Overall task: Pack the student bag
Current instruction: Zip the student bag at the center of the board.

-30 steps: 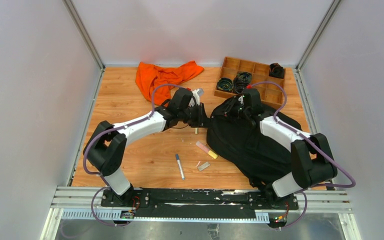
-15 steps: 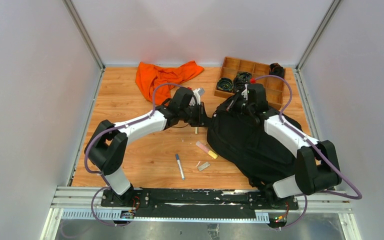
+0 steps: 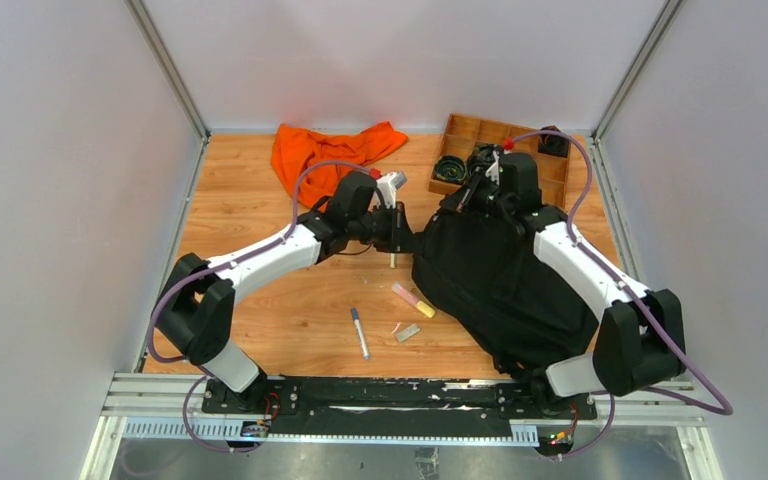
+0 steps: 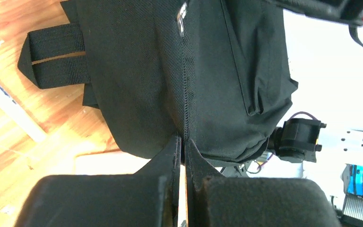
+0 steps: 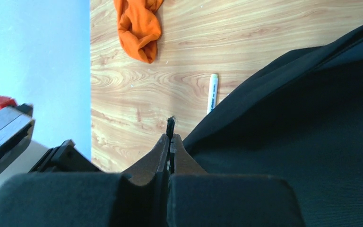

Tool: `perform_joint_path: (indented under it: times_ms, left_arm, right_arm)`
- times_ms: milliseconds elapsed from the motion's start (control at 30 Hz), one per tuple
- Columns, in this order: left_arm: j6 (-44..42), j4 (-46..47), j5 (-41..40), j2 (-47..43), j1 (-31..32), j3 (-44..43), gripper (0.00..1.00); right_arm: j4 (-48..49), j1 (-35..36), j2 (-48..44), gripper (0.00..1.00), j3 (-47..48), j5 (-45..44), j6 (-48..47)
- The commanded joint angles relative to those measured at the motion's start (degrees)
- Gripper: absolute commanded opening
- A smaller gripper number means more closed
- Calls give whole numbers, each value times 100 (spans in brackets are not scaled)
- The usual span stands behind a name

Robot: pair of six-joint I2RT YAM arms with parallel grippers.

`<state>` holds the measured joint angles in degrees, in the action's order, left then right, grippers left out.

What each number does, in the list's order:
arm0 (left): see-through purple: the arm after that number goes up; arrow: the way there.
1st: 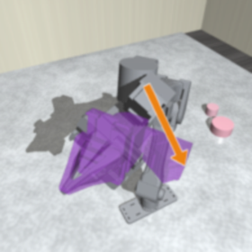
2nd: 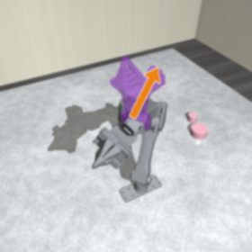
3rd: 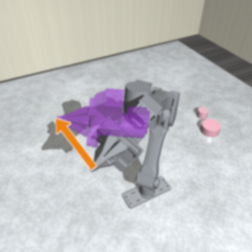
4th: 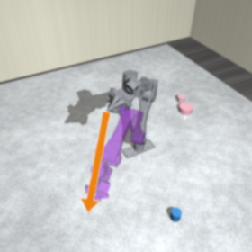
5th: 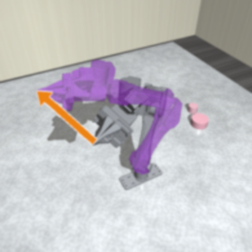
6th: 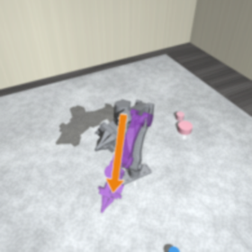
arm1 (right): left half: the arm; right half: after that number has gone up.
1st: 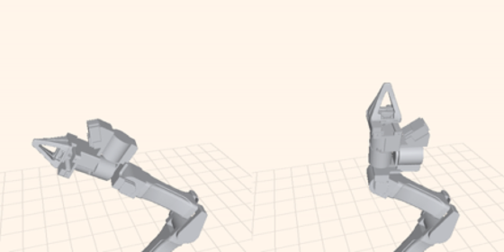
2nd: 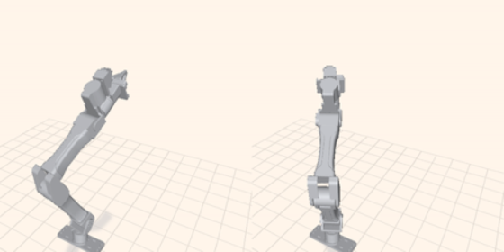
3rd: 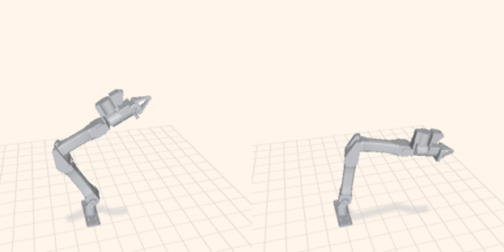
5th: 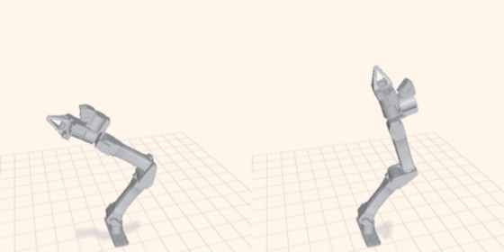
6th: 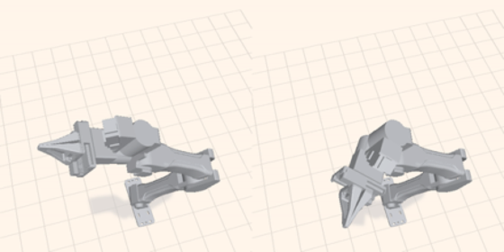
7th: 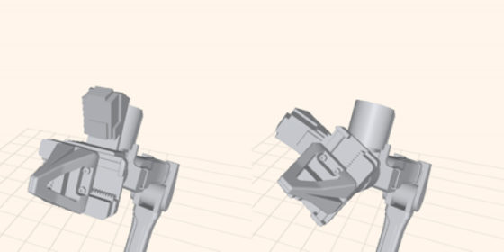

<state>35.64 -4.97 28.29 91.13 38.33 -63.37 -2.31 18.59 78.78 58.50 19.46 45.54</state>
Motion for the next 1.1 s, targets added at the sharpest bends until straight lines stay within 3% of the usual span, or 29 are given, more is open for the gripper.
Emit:
perform_joint_path:
  times_ms: [0,333,667,767,800,900,933,967,1067]
  left_arm:
    - [-239,-333,179,-305,-36,228,0]
    - [-270,-355,14,-743,-35,624,0]
    - [-356,-244,26,-731,-33,737,0]
    - [-418,-174,-22,-777,-36,728,0]
    - [-491,-212,-124,-750,-36,671,10]
    - [-958,-761,-365,-497,-68,71,65]
    - [-1115,-1012,-447,-392,-74,-243,75]
    - [-1275,-1243,-545,-276,-77,-542,80]
    - [-1792,-1734,-935,78,-90,-1337,82]
  right_arm:
    - [264,-223,251,0,381,-748,-444]
    - [254,-926,618,0,645,-970,-617]
    - [-71,-2086,871,0,755,-1025,-620]
    - [4,-2089,991,0,818,-436,-527]
    - [-164,-1976,1024,0,941,-344,-616]
    - [-599,-1612,941,0,1047,-422,-803]
    - [-544,-1590,861,0,945,-396,-789]
    - [-495,-1589,783,0,864,-399,-767]
    - [-508,-1589,643,0,753,-432,-848]
